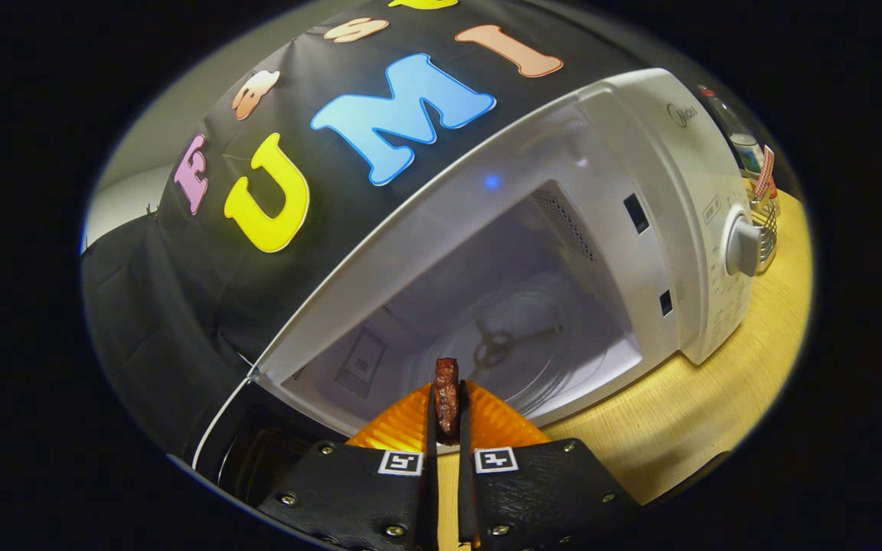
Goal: Open the microwave, put the food inside, and close the microwave door.
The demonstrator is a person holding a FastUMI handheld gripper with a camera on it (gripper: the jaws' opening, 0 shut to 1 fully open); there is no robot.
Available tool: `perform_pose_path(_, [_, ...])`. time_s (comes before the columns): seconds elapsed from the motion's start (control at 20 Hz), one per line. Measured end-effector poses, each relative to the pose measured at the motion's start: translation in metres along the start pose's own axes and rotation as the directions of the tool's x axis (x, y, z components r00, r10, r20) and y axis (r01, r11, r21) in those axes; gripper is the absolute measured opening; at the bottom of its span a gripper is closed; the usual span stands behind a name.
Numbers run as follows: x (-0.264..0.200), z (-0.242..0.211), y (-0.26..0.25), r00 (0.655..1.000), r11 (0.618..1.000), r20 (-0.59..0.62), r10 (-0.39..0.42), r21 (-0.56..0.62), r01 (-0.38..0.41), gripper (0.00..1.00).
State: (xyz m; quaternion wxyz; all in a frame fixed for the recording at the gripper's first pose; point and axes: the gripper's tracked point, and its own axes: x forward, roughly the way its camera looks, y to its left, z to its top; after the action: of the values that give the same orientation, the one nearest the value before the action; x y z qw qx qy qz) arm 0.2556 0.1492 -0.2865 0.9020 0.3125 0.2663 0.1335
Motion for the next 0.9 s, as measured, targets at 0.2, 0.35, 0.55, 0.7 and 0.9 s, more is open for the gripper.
perform_pose_path(0.2, [0.015,-0.002,-0.007,1.000,0.999,0.001,-0.021,0.039,0.021,0.10])
perform_pose_path(0.35, [0.024,-0.001,-0.014,0.999,0.997,0.001,-0.045,0.062,0.045,0.10])
perform_pose_path(0.55, [0.031,-0.001,-0.037,0.989,0.986,-0.003,-0.148,-0.075,0.148,0.23])
perform_pose_path(0.7, [0.029,0.007,-0.048,0.979,0.953,0.036,-0.203,-0.225,0.206,0.60])
perform_pose_path(0.9, [0.023,0.018,-0.041,0.974,0.912,0.098,-0.203,-0.345,0.224,0.98])
